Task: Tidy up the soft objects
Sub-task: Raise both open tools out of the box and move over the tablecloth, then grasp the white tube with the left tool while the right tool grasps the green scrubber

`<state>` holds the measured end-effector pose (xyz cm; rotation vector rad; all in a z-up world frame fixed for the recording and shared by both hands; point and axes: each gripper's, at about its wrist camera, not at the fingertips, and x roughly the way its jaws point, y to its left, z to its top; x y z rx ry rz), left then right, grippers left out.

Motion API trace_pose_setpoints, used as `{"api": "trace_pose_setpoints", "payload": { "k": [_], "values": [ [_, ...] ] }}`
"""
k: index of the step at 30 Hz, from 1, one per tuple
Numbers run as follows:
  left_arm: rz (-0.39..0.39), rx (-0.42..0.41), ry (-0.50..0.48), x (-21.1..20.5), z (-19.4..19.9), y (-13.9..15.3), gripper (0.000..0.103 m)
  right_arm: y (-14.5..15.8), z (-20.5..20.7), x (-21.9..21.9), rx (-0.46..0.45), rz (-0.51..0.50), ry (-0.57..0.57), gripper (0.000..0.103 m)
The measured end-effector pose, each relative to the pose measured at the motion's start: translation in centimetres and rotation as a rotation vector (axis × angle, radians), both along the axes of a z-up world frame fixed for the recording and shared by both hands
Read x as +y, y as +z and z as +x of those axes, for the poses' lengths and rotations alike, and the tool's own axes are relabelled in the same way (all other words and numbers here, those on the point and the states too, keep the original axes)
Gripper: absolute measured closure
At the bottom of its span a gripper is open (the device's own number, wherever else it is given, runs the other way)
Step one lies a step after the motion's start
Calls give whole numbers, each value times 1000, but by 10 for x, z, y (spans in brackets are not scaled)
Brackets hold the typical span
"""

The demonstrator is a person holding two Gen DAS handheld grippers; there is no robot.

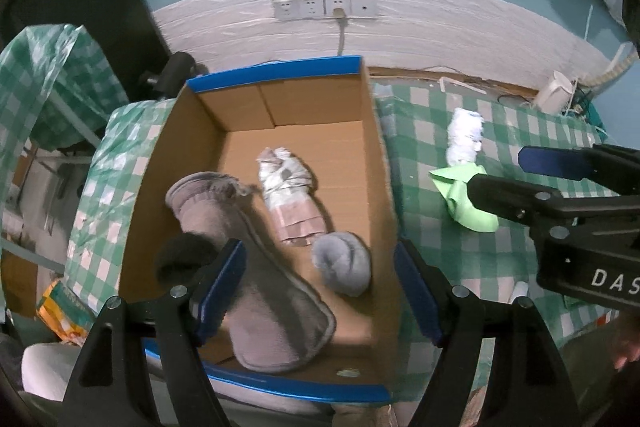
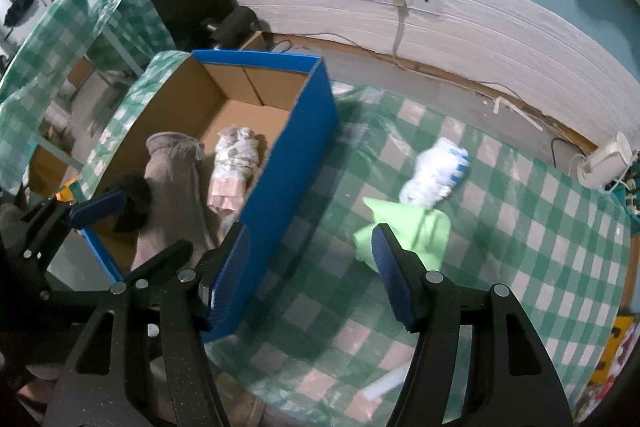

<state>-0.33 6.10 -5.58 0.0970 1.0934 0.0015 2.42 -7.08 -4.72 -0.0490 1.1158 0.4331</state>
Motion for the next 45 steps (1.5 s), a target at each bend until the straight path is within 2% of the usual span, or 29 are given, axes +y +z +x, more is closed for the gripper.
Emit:
{"api": "trace_pose_setpoints", "payload": {
  "k": [16, 26, 32, 39, 45],
  "values": [
    [8, 20, -121, -62, -2, -1, 25, -3, -22, -69, 1, -14, -83, 38],
    [27, 70, -225, -114, -6, -17, 25, -12, -31, -132, 24, -24, -193, 38],
    [41, 106, -284, -142, -10, -31, 25, -28, -40, -173, 61, -46, -277, 38],
    [0, 205, -320, -168, -14, -57, 25, -54, -58, -201, 122, -83, -312, 38],
    [33, 232, -349, -185, -22, -74, 25, -87, -70, -217, 188, -142, -337, 38]
  ]
}}
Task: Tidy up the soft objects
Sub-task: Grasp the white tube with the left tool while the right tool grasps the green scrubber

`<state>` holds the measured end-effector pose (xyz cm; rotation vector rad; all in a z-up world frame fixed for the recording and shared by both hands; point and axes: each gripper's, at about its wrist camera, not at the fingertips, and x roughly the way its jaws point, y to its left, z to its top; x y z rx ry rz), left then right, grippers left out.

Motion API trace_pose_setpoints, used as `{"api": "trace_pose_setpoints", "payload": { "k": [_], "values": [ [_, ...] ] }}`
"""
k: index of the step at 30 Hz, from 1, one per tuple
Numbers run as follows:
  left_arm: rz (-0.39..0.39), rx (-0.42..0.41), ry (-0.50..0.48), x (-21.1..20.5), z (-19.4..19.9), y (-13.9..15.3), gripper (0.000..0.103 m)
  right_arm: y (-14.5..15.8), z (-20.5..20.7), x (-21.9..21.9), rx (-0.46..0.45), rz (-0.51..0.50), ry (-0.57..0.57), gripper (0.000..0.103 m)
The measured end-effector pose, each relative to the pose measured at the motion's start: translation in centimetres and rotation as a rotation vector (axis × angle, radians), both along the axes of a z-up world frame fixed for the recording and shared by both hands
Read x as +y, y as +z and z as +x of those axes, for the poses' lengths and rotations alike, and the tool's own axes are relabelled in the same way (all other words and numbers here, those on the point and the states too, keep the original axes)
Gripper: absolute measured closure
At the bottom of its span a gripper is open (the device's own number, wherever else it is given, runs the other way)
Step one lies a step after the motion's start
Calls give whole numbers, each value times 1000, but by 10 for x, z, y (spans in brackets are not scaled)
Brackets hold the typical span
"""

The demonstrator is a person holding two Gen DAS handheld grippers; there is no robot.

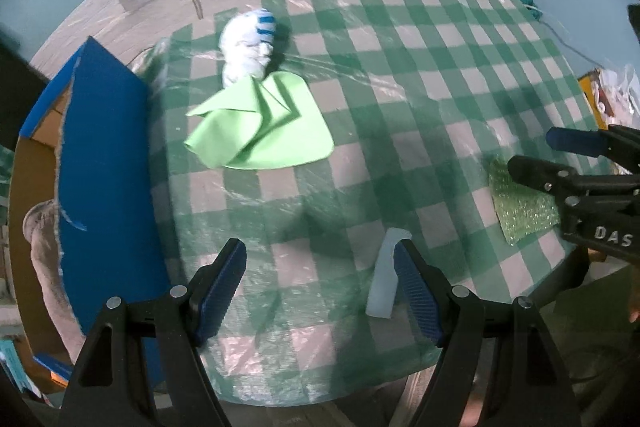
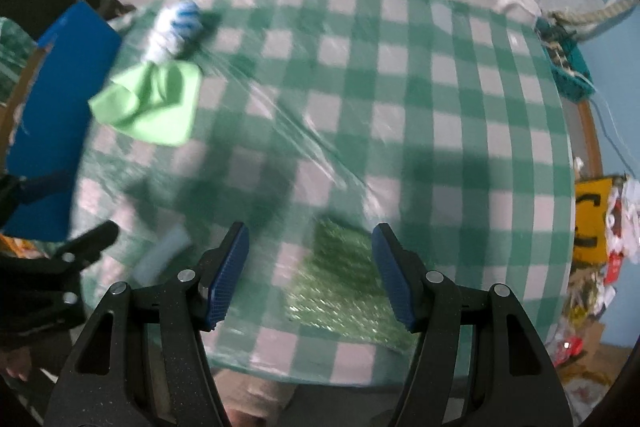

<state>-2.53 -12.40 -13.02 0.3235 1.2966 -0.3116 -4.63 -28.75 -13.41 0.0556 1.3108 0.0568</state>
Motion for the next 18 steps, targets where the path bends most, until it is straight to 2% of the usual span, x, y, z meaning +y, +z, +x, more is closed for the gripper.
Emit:
{"api": "trace_pose_setpoints", "payload": {
  "k": [8, 18],
  "values": [
    [6, 51, -26, -13, -6, -20, 25, -24, -9, -16, 71, -35, -52, 38],
    [52, 97, -54, -22, -11, -49, 25, -48, -13, -29, 142, -33, -98, 36]
  ]
}}
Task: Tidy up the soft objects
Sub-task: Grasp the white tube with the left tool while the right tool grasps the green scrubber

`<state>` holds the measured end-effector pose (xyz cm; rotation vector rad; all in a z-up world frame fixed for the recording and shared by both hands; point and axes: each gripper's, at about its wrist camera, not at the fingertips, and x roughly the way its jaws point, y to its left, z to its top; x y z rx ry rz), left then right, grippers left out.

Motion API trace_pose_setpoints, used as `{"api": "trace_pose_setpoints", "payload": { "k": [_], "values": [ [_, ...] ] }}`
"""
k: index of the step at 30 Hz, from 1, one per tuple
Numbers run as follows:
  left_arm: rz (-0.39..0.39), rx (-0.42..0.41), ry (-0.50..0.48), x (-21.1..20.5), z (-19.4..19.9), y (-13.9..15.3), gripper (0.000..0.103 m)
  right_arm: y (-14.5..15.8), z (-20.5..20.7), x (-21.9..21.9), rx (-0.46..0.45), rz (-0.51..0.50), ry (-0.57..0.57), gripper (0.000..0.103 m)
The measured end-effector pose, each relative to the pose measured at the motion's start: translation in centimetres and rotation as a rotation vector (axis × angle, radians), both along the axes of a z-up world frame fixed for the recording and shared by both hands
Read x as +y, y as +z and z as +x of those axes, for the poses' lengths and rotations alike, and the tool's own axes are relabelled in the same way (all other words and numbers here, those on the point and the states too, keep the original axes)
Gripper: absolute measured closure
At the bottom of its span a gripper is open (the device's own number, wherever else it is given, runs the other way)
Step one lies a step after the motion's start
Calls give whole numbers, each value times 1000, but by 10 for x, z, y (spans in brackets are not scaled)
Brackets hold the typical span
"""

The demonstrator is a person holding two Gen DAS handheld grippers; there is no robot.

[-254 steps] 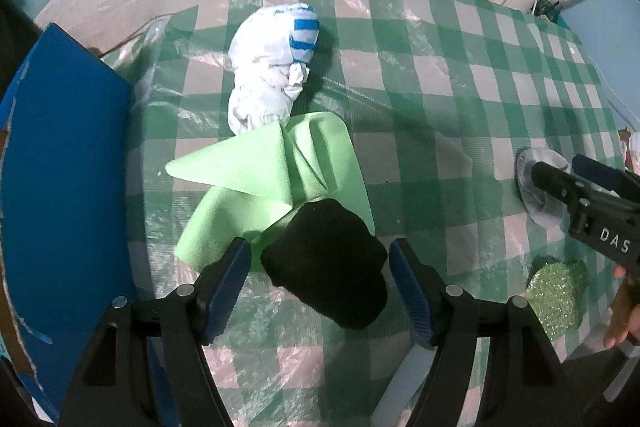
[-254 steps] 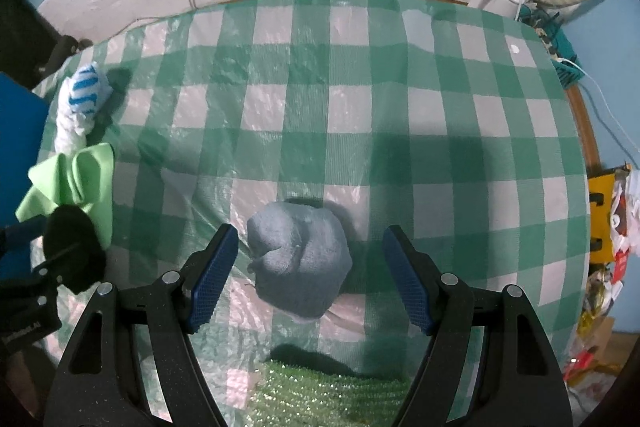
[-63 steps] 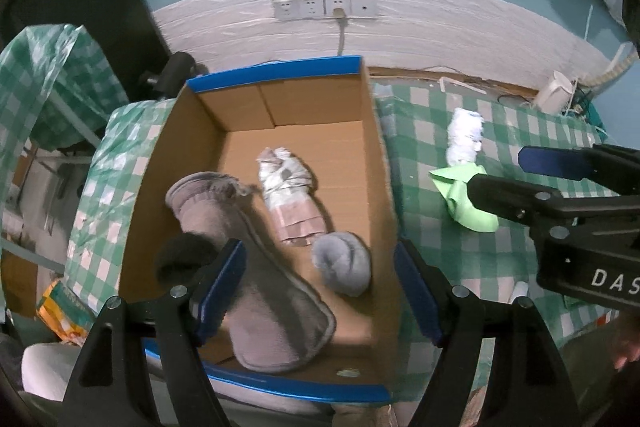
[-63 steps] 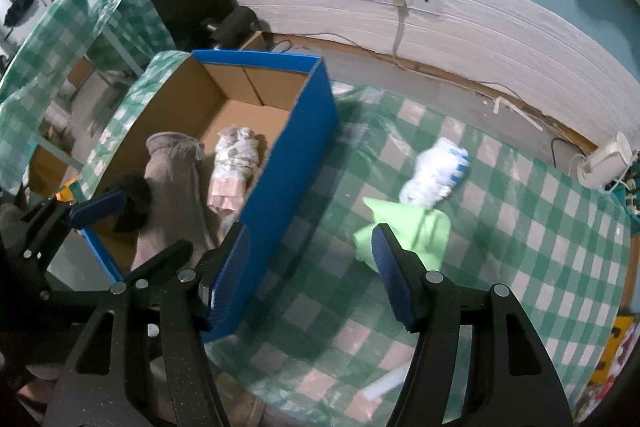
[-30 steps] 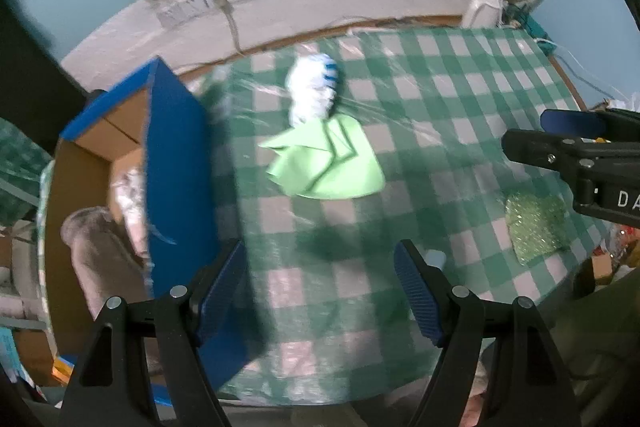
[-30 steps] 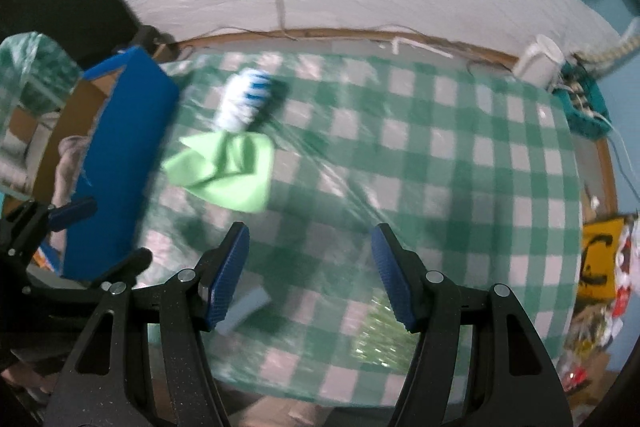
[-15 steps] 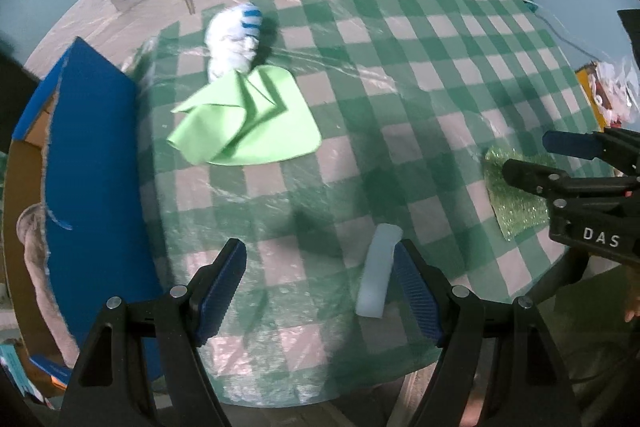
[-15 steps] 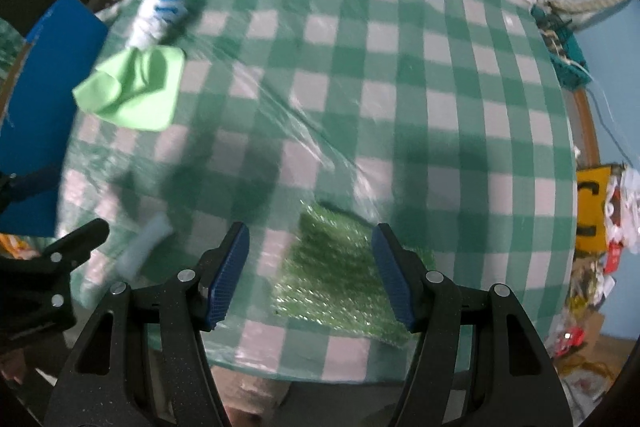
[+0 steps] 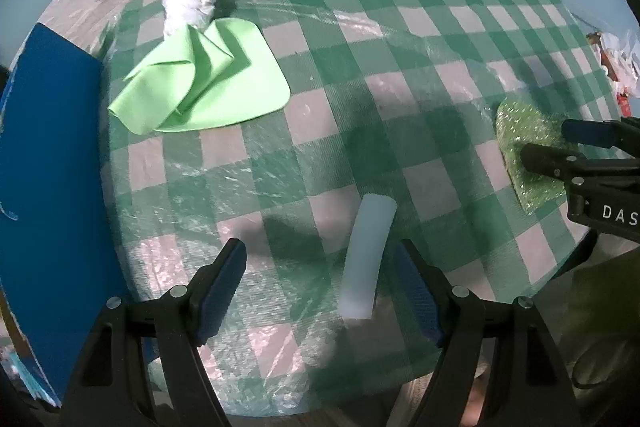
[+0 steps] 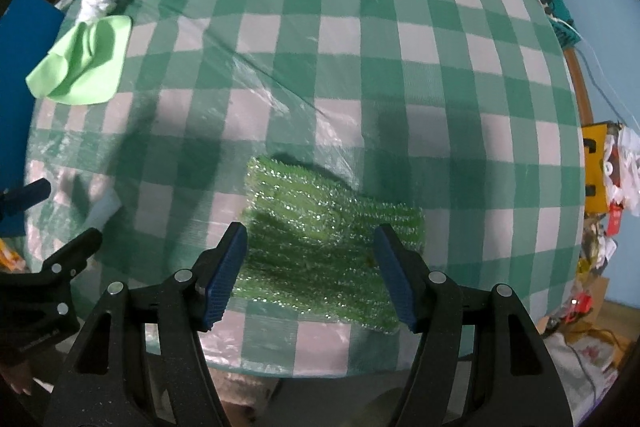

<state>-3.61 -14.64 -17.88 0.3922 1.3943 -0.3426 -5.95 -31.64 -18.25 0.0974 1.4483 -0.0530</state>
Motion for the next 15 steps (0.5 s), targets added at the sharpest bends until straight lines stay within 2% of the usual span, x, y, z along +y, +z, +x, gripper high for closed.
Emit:
{"api": "trace_pose_setpoints", "payload": {
  "k": [6, 10, 11, 13, 15],
  "values": [
    [0, 16, -8, -5, 1, -8, 25, -10, 0, 3, 7, -18, 3, 33],
    [-5, 28, -4, -9, 5, -15, 27, -12, -2, 2, -4, -17, 2, 35],
    [-7, 32, -3, -10, 4, -17, 30, -13, -2, 3, -3, -11, 5, 37],
    [-32, 34, 6, -10, 5, -16, 38, -13, -5, 9, -7, -3, 20, 48],
    [-53, 46, 6, -11, 6, -15, 51, -13, -6, 13, -12, 8, 39, 57]
  ]
}}
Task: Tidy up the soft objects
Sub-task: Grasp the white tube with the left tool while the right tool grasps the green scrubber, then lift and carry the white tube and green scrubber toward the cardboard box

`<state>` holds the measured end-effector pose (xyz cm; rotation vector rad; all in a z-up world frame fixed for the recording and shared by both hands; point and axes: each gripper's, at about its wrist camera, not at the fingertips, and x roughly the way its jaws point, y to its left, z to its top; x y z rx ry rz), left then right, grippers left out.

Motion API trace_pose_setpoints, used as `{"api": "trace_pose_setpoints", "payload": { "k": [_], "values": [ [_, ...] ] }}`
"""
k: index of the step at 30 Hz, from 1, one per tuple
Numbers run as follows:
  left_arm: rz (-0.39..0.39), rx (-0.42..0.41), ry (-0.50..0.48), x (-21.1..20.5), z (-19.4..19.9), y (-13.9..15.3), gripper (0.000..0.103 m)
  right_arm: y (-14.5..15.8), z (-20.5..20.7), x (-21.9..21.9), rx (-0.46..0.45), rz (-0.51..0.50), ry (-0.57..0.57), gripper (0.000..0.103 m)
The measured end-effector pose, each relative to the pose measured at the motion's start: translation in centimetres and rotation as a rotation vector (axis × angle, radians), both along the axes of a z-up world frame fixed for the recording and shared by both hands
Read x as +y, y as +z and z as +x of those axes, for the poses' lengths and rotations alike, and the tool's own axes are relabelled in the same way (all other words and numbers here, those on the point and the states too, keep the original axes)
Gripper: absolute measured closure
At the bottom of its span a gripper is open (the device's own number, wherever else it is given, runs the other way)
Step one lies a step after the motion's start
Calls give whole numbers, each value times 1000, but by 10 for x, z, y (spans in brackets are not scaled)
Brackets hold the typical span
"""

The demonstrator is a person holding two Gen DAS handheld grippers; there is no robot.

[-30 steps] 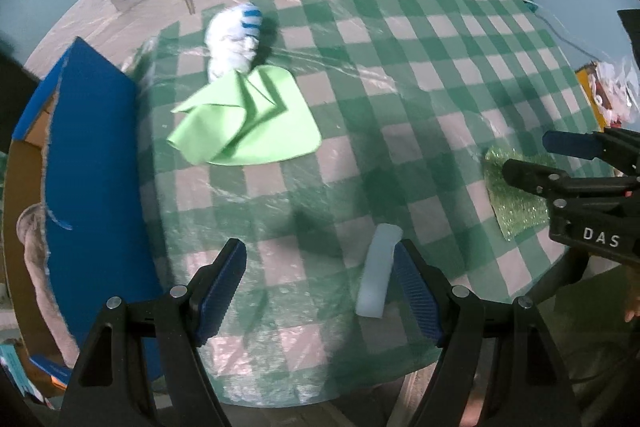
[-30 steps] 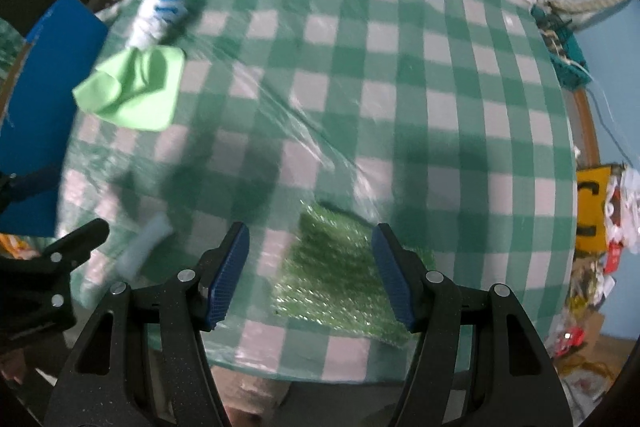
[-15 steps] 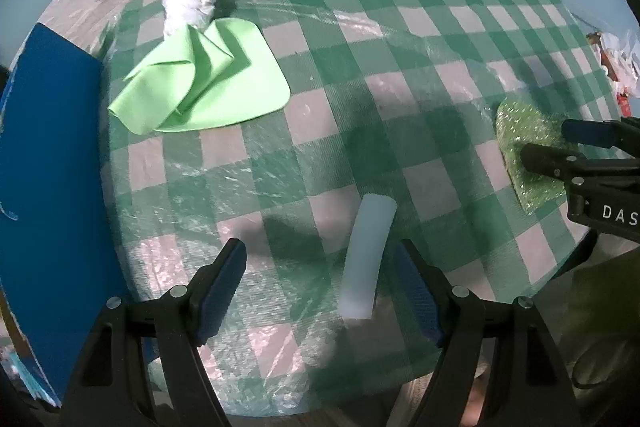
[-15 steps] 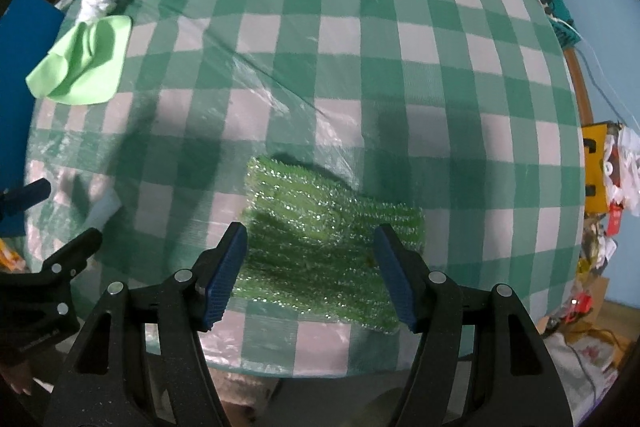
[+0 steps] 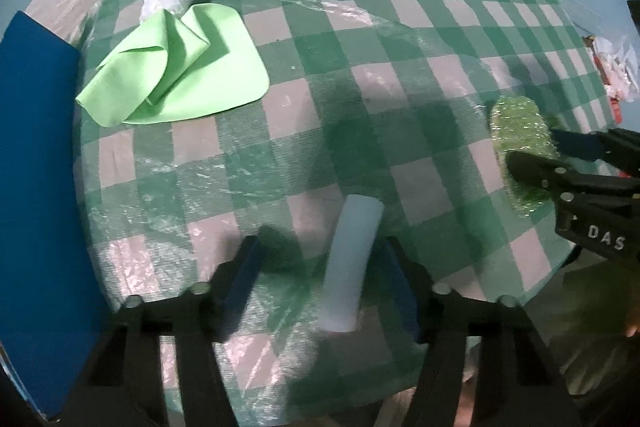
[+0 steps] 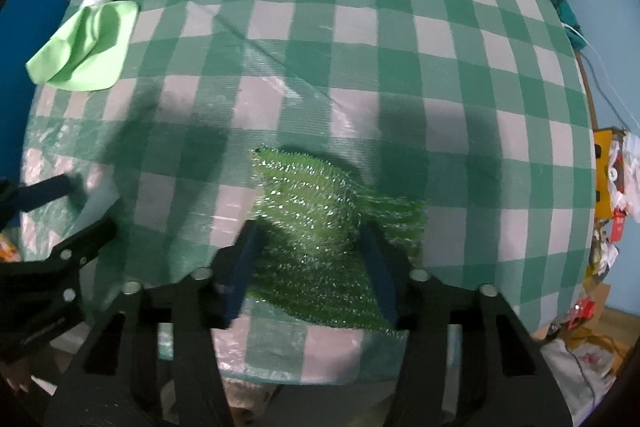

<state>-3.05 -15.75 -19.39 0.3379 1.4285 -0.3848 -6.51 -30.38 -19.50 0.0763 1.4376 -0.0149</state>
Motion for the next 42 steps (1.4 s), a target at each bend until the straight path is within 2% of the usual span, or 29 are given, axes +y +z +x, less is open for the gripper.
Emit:
{"api": "trace_pose_setpoints", "payload": {
  "k": [4, 5, 8, 16, 24, 31, 35, 42],
  "values": [
    [-24, 5, -12, -1, -2, 2, 74, 2, 0, 5, -5, 39, 9, 84],
    [-26, 8, -14, -2, -2, 2, 81, 3, 1, 5, -5, 57, 5, 85],
    [-36, 13, -23, -4, -3, 4, 88, 6, 3, 9, -13, 72, 13, 85],
    [-60, 6, -12, 3, -7, 17, 90, 21, -6, 4, -68, 87, 44, 87],
    [-86, -48, 3, 3, -4, 40, 90, 40, -12, 16, -134, 87, 81, 87],
    [-79, -102, 13, 8, -6, 59, 90, 75, 9, 29, -188, 95, 104, 87],
    [-72, -121, 21, 24, 0, 58, 90, 87, 19, 44, -220, 106, 124, 87],
    [-82, -173, 49, 38, 6, 75, 90, 107, 26, 64, -270, 133, 161, 87]
  ]
}}
